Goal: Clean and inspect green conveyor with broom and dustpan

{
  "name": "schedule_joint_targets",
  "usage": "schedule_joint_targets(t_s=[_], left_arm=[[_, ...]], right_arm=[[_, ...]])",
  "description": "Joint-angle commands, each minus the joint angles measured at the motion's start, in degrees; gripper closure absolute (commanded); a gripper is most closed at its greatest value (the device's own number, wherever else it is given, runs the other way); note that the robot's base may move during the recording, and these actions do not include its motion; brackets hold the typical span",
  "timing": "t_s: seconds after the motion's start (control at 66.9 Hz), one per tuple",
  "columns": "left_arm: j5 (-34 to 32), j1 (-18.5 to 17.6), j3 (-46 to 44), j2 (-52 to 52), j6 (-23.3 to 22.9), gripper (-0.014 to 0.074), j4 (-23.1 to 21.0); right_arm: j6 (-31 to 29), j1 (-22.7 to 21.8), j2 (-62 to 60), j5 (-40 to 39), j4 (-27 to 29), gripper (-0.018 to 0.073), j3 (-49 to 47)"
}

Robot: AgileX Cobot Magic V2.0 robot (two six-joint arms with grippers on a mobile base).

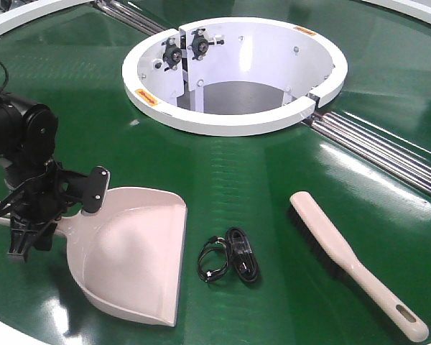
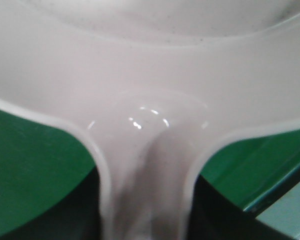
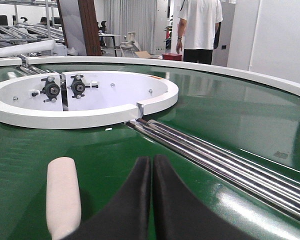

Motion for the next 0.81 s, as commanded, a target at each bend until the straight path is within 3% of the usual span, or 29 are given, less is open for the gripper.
schedule_joint_targets(t_s=[0.0,0.359,0.568,0.792], left_arm=[[-0.4,-0.2,-1.5,-2.6,-0.6,0.0604,0.2],[-0.4,-0.2,-1.5,-2.6,-0.6,0.0604,0.2],[-0.4,-0.2,-1.5,-2.6,-0.6,0.0604,0.2],[-0.3,-0.2,-1.5,-2.6,-0.6,0.0604,0.2]], right_arm=[[-0.4,0.1,-1.0,-4.3,0.0,0.0568,1.1],[-0.4,0.0,-1.0,-5.7,0.0,0.0568,1.0],[-0.5,0.1,-1.0,-17.2,0.0,0.0568,0.7],[4.2,0.1,-0.8,-6.4,0.0,0.0568,-9.1]])
